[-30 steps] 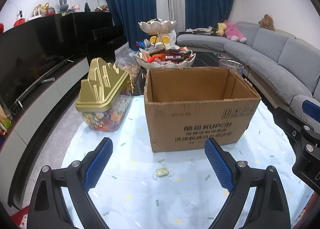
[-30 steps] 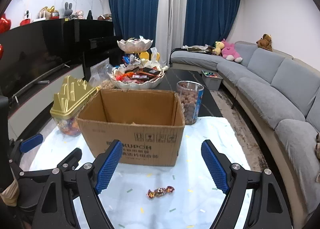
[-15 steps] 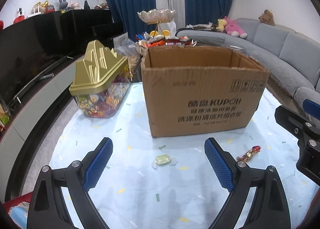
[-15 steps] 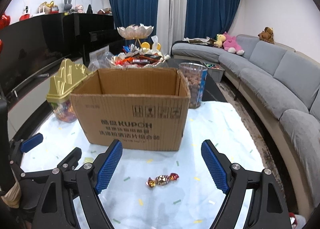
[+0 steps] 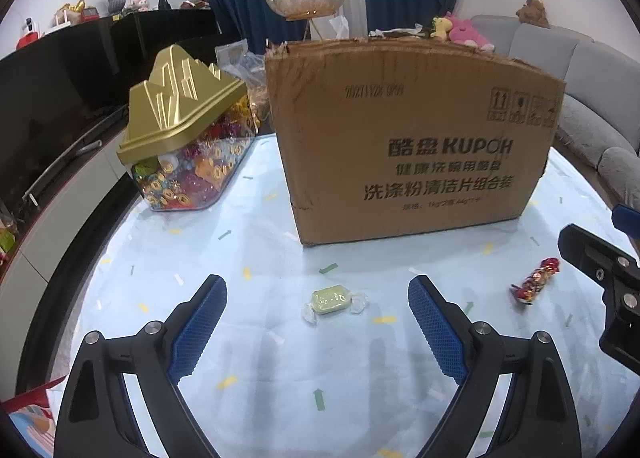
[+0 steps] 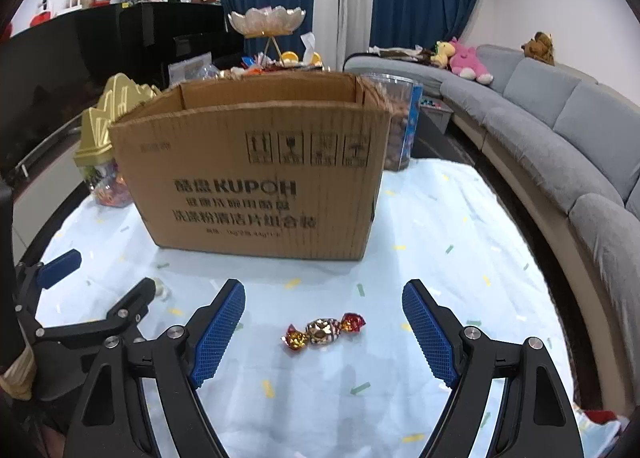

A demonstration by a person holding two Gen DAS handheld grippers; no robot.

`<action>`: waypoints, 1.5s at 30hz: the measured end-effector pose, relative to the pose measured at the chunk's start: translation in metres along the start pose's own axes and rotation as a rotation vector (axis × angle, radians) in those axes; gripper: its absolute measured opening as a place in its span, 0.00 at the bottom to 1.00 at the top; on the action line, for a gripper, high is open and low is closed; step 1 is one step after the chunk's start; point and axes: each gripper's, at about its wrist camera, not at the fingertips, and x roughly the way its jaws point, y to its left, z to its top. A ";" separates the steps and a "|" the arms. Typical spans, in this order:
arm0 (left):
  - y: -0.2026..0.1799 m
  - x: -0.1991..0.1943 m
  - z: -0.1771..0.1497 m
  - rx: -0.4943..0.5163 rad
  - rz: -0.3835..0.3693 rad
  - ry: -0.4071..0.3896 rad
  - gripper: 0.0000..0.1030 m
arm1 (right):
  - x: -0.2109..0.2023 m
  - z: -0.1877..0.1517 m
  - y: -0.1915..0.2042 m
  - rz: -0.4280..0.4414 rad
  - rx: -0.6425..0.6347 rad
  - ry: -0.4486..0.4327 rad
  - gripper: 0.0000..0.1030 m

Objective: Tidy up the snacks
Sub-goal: 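Grasp the pale green candy with the left tool while the right tool grasps the red-gold candy, then lift both candies and carry them over the cardboard box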

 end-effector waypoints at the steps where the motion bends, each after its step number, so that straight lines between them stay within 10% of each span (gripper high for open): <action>1: 0.000 0.004 -0.001 -0.004 -0.002 0.009 0.90 | 0.004 -0.002 0.000 0.001 0.002 0.010 0.79; 34: 0.005 0.064 -0.004 -0.130 -0.042 0.167 0.57 | 0.074 -0.024 0.002 0.060 0.038 0.195 0.79; 45: -0.001 0.060 -0.004 -0.108 -0.053 0.155 0.34 | 0.079 -0.023 -0.005 0.057 0.040 0.191 0.41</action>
